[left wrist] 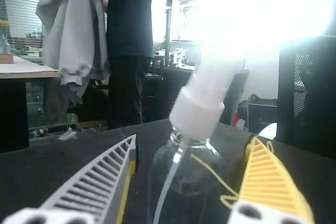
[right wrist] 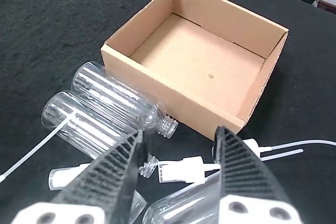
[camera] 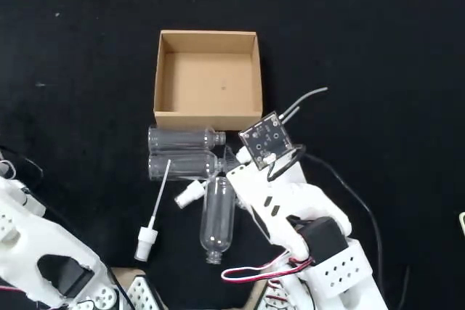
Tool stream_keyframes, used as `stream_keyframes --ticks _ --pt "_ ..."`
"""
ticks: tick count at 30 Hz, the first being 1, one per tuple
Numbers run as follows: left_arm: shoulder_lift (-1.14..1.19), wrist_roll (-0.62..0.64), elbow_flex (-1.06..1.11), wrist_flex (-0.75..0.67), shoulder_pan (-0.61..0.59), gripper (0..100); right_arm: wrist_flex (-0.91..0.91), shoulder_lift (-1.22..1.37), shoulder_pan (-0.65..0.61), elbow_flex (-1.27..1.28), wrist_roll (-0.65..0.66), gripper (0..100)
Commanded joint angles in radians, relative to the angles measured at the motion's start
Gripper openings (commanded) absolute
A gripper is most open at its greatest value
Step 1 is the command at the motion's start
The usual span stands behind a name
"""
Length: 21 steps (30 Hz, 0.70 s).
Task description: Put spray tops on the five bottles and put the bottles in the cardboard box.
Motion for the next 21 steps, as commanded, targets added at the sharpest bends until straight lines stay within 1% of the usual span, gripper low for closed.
stream_keyframes --ticks 1,12,14,18,21 --pt "-0.176 -0.005 0.091 0.021 -0.019 31 -0.017 -0.013 0.017 -0.007 -0.006 19.8" --pt "-0.695 -0.011 0.447 0.258 -0.016 31 -0.017 -0.015 0.017 -0.007 -0.006 19.9" --pt "-0.761 -0.011 0.484 0.315 -0.015 31 -0.017 -0.015 0.017 -0.007 -0.005 19.9" --pt "-0.833 -0.026 0.493 0.482 -0.044 30 -0.017 -0.015 0.017 -0.007 -0.005 19.9" --pt "-0.855 -0.029 0.501 0.554 -0.048 30 -0.017 -0.015 0.017 -0.007 -0.005 19.9"
